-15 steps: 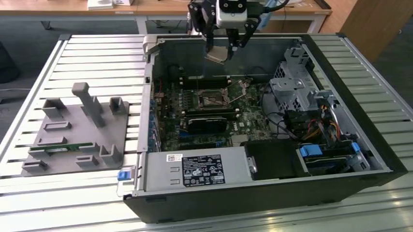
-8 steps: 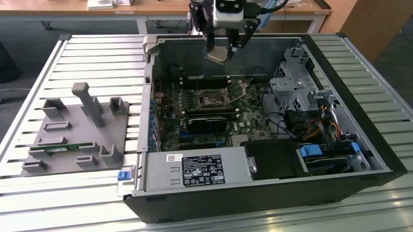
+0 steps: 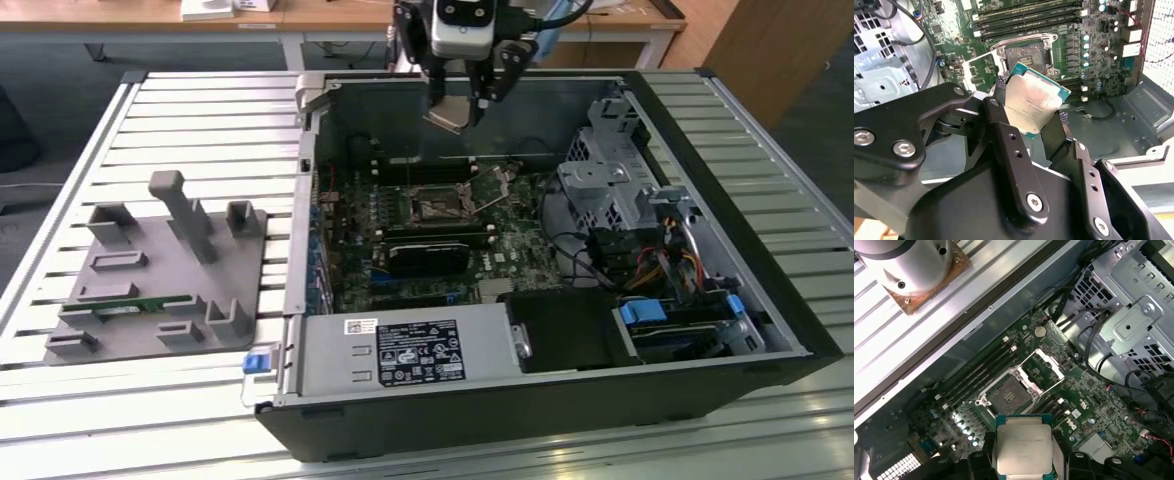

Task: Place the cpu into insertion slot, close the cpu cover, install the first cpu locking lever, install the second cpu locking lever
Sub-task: 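Place the cpu into insertion slot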

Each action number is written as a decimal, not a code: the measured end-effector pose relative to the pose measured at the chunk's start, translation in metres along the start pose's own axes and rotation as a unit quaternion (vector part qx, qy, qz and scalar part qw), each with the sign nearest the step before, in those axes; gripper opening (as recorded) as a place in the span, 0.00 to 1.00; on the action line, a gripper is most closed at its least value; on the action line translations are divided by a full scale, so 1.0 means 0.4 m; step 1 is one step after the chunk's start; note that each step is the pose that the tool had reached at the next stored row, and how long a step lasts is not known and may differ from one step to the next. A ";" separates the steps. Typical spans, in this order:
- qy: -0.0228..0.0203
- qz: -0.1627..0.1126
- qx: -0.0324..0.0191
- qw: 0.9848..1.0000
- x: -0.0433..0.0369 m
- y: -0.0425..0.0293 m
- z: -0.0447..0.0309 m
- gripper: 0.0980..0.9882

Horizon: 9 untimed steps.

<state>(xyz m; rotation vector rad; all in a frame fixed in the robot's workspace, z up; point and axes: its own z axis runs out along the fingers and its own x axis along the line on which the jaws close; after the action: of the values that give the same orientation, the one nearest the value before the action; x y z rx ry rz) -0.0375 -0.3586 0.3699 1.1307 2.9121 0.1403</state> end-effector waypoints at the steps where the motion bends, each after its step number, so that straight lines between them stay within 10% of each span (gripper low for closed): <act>1: 0.000 0.005 0.000 1.000 0.000 0.000 0.000 0.48; 9: -0.005 0.046 0.000 0.999 0.000 0.000 0.001 0.48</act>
<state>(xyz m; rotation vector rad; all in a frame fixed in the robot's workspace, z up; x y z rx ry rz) -0.0376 -0.3586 0.3695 1.2622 2.8528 0.1370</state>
